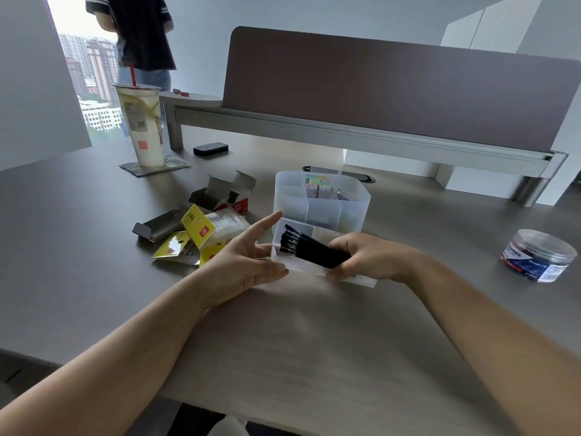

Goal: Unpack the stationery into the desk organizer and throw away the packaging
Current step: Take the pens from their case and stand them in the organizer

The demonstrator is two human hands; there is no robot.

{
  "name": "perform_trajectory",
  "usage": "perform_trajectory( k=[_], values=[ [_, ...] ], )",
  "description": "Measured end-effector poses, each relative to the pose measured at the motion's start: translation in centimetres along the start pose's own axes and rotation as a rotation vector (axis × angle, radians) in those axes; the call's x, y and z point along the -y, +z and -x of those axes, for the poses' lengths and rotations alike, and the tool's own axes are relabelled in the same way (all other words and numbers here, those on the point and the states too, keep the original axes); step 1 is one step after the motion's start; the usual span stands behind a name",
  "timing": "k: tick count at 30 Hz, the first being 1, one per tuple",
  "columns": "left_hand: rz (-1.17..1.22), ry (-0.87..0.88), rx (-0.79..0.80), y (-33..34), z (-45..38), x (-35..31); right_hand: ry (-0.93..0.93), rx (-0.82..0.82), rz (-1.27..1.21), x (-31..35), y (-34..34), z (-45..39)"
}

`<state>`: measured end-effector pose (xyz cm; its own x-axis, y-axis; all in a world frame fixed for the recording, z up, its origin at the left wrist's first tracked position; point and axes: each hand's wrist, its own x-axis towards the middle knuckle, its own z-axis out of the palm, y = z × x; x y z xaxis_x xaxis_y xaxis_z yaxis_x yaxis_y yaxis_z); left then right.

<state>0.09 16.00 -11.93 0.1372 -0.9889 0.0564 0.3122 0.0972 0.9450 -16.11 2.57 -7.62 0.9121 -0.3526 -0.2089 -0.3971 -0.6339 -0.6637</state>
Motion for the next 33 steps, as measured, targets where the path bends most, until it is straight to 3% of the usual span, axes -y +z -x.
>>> perform_trajectory(
  k=[8, 17, 21, 26, 33],
  values=[
    [-0.003, 0.026, -0.005, 0.1, 0.2, -0.3, -0.053, -0.047, -0.128, 0.5, 0.2, 0.8],
    [-0.009, 0.095, -0.064, 0.0, 2.6, -3.3, -0.166, -0.466, -0.182, 3.3, 0.4, -0.2],
    [-0.056, 0.19, -0.077, -0.7, 4.3, -5.5, -0.217, -0.622, -0.353, 5.3, -0.1, -1.9],
    [-0.064, 0.266, -0.21, -3.4, 5.1, -6.9, -0.204, -0.775, -0.554, 7.1, -1.9, -4.3],
    [-0.049, 0.324, -0.389, -7.4, 4.2, -7.9, -0.09, -0.927, -0.313, 6.8, -4.5, -7.6]
  ],
)
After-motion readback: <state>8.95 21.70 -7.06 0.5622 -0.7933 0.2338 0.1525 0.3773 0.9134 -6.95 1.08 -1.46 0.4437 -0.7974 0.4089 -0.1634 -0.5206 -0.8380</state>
